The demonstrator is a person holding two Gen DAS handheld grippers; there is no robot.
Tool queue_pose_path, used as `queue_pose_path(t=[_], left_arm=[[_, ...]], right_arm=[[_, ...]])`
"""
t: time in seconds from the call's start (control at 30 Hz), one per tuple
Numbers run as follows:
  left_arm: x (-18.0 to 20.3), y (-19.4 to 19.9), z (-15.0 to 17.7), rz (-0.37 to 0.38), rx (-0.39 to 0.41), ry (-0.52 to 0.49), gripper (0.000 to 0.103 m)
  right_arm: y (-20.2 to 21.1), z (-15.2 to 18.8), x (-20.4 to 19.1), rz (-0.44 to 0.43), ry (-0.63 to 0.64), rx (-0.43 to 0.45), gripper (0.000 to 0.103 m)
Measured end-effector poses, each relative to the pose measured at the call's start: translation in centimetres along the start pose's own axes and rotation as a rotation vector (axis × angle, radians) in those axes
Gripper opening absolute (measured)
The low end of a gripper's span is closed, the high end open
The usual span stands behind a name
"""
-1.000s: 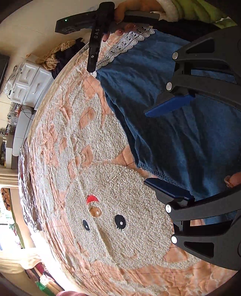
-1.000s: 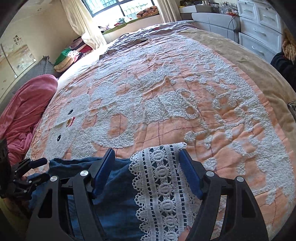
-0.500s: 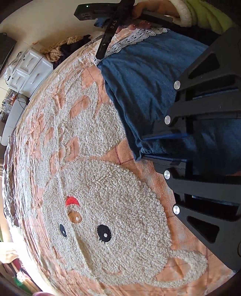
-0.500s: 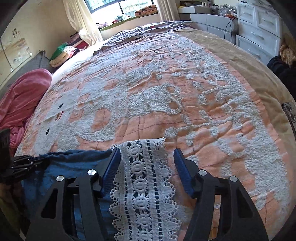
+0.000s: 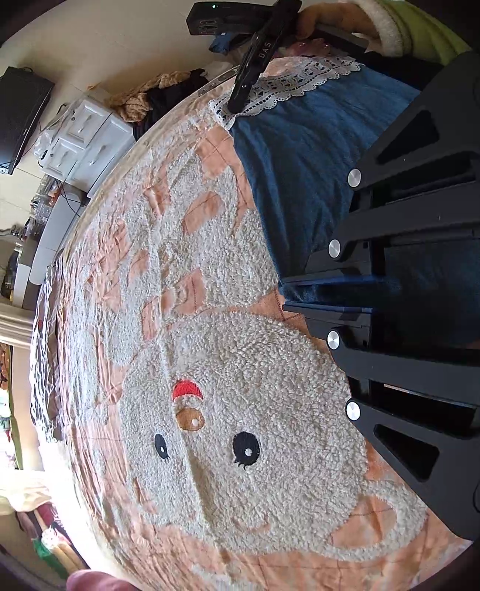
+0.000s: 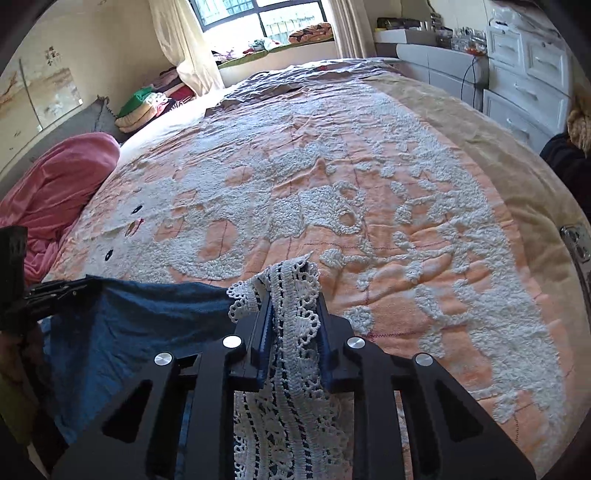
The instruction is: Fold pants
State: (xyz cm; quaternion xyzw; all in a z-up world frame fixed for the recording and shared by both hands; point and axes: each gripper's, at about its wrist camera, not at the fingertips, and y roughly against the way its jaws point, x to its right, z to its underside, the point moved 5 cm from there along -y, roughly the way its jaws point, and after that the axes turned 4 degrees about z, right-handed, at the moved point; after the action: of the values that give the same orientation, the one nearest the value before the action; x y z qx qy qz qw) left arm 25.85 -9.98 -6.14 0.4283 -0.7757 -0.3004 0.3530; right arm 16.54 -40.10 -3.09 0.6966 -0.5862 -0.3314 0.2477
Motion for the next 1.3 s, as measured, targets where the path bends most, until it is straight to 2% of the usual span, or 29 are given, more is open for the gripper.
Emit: queue_pose_path(t=[0.1, 0.33, 0.47, 0.53, 0.6, 0.63, 0.7, 0.87, 0.93, 1.0, 1.07, 1.1, 1.17, 1.3], left_arm=[[-0.3, -0.5, -0.3, -0.01, 0.0, 0.011, 0.003], [-1.3, -3.3, 0.4, -0.05, -0.044, 0.022, 0.003], [-1.2, -3.0, 0.7, -0.045, -0.029, 0.0, 0.006], [-1.5, -1.5, 0.6, -0.019, -0.005, 0.028, 0.017], [-1.5, 1.3, 0.7, 0.003, 0.045, 0.034, 0.036], [-1.5, 2.9, 1.0, -0.012, 0.07, 0.031, 0.039], [-1.8, 6.2, 2.4, -0.048, 0.119, 0.033, 0.048], [-2.3, 12.4, 8.9, -0.105, 0.167, 0.083, 0.051], [-2.3, 13.3, 11.5, -0.108, 0.143, 0.098, 0.051], [-2.5, 13.0, 13.5, -0.151, 0.096, 0.088, 0.051], [-3.5, 12.7, 15.2, -0.224, 0.051, 0.076, 0.051], [-4.0, 12.6, 15.9, -0.233, 0.033, 0.078, 0.051], [-4.4, 13.0, 16.8, -0.212, 0.032, 0.074, 0.051], [-5.0, 13.8, 17.6, -0.19, 0.025, 0.06, 0.048]], right_arm=[[-0.1, -0.3, -0.1, 0.013, 0.011, 0.007, 0.02], [-3.0, 0.8, 0.8, 0.033, -0.023, -0.073, 0.021], [-3.0, 0.9, 0.7, 0.049, -0.014, -0.068, 0.028], [-2.1, 0.8, 0.9, 0.055, -0.028, -0.047, 0.039], [0.0, 0.6, 0.9, 0.085, -0.033, 0.015, 0.043], [1.4, 0.7, 0.6, 0.081, -0.022, 0.054, 0.044], [3.9, 1.3, -0.6, 0.065, -0.006, 0.108, 0.053], [7.6, 5.4, -7.9, -0.121, 0.137, 0.123, 0.053], [7.8, 6.7, -11.5, -0.206, 0.206, 0.094, 0.053], [7.7, 7.7, -15.1, -0.271, 0.301, 0.06, 0.052], [7.1, 8.6, -17.4, -0.26, 0.379, 0.036, 0.052], [6.6, 9.2, -18.2, -0.248, 0.404, 0.007, 0.052], [5.7, 10.1, -18.2, -0.206, 0.423, -0.04, 0.052], [4.6, 11.5, -15.3, -0.069, 0.41, -0.118, 0.054]])
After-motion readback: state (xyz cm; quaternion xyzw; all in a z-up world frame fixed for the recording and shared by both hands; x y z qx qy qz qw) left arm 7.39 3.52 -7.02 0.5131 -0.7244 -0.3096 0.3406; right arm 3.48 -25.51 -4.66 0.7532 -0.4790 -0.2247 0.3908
